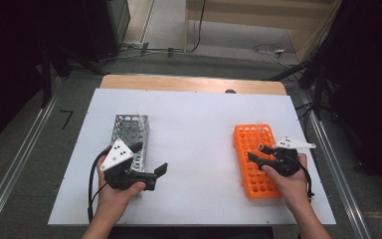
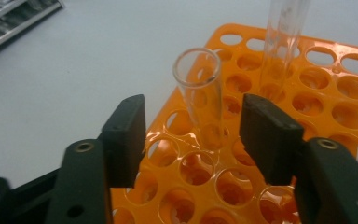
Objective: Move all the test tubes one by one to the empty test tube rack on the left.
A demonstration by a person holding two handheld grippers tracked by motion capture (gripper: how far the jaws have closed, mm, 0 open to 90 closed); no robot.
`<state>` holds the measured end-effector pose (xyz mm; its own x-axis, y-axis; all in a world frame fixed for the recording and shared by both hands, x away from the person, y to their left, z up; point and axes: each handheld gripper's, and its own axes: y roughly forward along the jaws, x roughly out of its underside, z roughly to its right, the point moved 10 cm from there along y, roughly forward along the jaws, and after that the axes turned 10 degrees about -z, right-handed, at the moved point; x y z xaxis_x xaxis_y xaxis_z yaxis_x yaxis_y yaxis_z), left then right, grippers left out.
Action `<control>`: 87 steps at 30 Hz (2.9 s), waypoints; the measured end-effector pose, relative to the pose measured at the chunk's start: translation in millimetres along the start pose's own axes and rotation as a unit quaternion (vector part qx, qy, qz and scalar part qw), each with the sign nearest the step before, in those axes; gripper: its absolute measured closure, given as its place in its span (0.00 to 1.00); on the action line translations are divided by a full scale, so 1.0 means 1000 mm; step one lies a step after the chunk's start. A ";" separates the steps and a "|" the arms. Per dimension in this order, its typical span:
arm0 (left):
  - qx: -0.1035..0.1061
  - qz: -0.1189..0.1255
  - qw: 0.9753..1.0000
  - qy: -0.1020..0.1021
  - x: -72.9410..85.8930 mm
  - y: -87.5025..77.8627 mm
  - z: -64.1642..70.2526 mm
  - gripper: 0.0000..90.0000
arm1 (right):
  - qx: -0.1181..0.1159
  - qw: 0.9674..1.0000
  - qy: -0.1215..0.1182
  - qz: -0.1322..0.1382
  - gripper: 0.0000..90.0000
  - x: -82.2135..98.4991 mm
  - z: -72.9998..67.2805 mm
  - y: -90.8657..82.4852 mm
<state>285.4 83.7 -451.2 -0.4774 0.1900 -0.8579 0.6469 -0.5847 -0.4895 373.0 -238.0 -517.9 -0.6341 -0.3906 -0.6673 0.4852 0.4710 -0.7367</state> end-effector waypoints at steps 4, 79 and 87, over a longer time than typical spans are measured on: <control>-0.001 -0.002 1.000 -0.001 0.001 -0.001 -0.001 0.00 | 0.005 1.000 -0.002 -0.009 0.60 0.001 0.000 0.003; 0.078 -0.019 0.995 0.058 -0.021 0.053 0.071 0.32 | -0.101 0.979 -0.180 0.000 0.82 -0.030 -0.163 0.009; 0.098 -0.030 0.991 0.085 -0.015 0.058 0.084 0.55 | -0.115 0.974 -0.195 -0.005 0.82 -0.026 -0.179 0.010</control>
<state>280.8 -19.1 -453.5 -0.3943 0.3497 -0.8498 0.4846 -0.7066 -0.5156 287.1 -81.7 -488.7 -0.3394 -0.6457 -0.6840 0.3040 0.6129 -0.7293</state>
